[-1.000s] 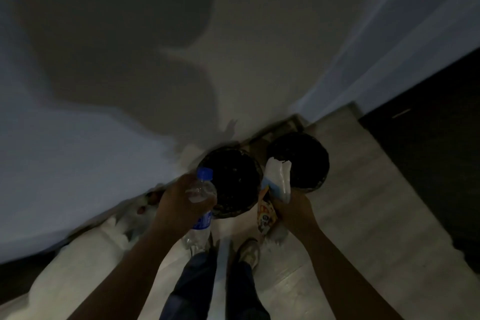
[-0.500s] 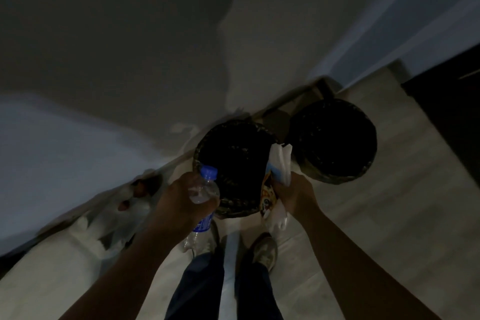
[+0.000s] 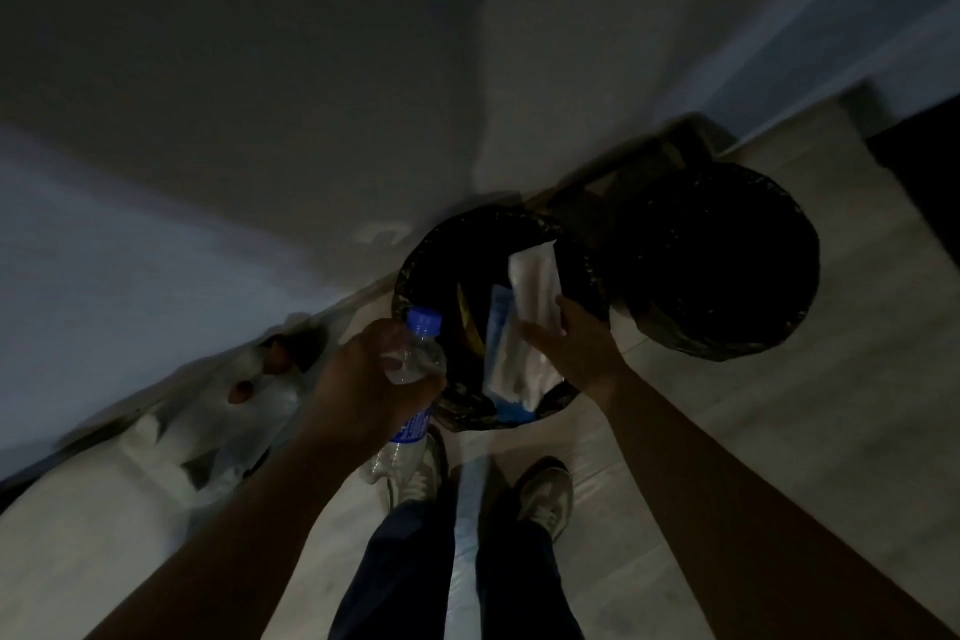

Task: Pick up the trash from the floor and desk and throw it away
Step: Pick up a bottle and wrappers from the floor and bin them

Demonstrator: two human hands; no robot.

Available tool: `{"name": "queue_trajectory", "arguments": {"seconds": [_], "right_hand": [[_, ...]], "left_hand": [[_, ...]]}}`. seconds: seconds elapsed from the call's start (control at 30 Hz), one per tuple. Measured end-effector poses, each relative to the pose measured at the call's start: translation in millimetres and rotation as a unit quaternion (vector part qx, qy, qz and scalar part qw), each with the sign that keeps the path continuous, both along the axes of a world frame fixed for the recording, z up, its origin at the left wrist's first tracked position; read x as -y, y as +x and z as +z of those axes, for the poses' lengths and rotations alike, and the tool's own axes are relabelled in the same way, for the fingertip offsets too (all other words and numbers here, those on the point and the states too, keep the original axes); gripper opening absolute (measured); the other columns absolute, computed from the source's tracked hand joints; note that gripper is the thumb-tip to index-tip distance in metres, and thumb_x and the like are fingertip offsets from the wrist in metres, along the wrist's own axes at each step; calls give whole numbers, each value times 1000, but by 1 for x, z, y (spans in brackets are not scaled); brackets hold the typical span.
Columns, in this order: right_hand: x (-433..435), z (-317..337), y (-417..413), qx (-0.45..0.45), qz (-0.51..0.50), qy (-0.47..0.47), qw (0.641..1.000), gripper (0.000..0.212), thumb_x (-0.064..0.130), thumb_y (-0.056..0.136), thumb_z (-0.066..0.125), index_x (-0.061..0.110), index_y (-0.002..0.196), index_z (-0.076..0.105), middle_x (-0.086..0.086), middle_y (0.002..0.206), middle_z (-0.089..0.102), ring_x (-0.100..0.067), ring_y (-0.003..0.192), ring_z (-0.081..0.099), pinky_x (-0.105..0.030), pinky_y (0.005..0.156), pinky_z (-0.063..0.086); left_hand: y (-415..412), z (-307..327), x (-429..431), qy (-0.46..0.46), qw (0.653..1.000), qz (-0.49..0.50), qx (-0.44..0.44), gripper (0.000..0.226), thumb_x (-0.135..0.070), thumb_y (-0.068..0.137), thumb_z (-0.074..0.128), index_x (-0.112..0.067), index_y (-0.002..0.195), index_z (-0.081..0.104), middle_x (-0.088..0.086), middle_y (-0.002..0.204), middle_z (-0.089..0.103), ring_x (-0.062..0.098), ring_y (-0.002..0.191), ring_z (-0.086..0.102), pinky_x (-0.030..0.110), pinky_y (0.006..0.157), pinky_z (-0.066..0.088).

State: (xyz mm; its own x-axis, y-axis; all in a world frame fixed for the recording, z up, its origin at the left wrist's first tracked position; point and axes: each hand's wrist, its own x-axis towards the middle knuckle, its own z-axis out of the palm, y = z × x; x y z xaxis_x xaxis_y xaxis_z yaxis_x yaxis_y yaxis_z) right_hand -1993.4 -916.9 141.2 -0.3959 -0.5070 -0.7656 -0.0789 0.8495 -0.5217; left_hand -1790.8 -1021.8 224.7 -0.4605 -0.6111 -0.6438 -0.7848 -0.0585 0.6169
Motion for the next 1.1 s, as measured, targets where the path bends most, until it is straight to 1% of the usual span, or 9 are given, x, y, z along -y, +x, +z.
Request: {"name": "queue_trajectory", "arguments": {"seconds": [0.07,0.2,0.37,0.47,0.57,0.73,0.9,1.0,1.1], "right_hand": [[-2,-1,-2,19,-1,6,1000,72,40,87,64,12,145,33,-8,148,38,-26,135,37,-36,109,34],[-10,4,-9,-48,79,44,995,41,27,91,60,8,126,55,-12,127,57,-27,116,53,-21,81,35],[-33,28,-17,-81,45,-8,996,26,8,84,65,-3,107,63,-21,109,65,-33,106,59,-38,92,47],[-52,39,-29,-104,59,-14,993,21,7,83,66,-3,101,65,-18,101,68,-30,99,62,-34,85,48],[-74,48,-47,-93,33,24,995,28,18,85,67,9,111,62,-8,108,66,-21,102,61,-31,89,49],[-115,62,-79,-74,-40,63,994,28,20,86,65,15,113,61,-5,110,63,-16,98,58,-29,88,49],[-155,76,-110,-87,-77,76,990,34,23,88,63,15,121,58,-4,113,63,-12,95,56,-21,79,44],[-178,80,-125,-93,-99,83,987,33,24,89,62,16,121,58,-4,112,63,-15,101,59,-27,86,49],[-200,82,-135,-95,-127,87,983,31,25,89,61,19,119,59,-1,107,62,-13,96,58,-26,83,49]], "left_hand": [[-4,0,1,3,1000,-2,-3,38,-18,75,76,-31,99,49,-13,97,58,9,98,58,20,78,43],[-13,2,-1,-1,1000,-12,-5,39,-20,75,76,-30,101,50,-18,90,55,0,87,55,11,68,36],[-34,5,-4,2,1000,-20,-18,38,-23,73,78,-41,84,47,-21,87,56,-6,83,53,13,67,38],[-54,5,-9,8,1000,-5,-20,37,-28,69,81,-41,85,51,-19,90,61,-3,87,57,19,72,46],[-83,4,-16,32,999,4,-15,36,-27,66,83,-35,87,55,-11,89,66,6,88,64,29,80,52],[-146,10,-33,-39,996,-62,-45,31,-29,72,79,-32,85,51,-19,77,55,-11,70,54,1,60,39],[-210,4,-55,-23,994,-77,-78,60,-20,77,78,-13,127,47,-10,101,52,12,95,53,18,78,41],[-252,-2,-68,-63,990,-84,-90,52,-18,74,79,-9,116,51,-2,97,53,10,82,50,5,59,35],[-288,-11,-76,-109,983,-72,-129,48,-9,69,82,3,105,54,15,94,60,25,86,58,15,71,41]]}}
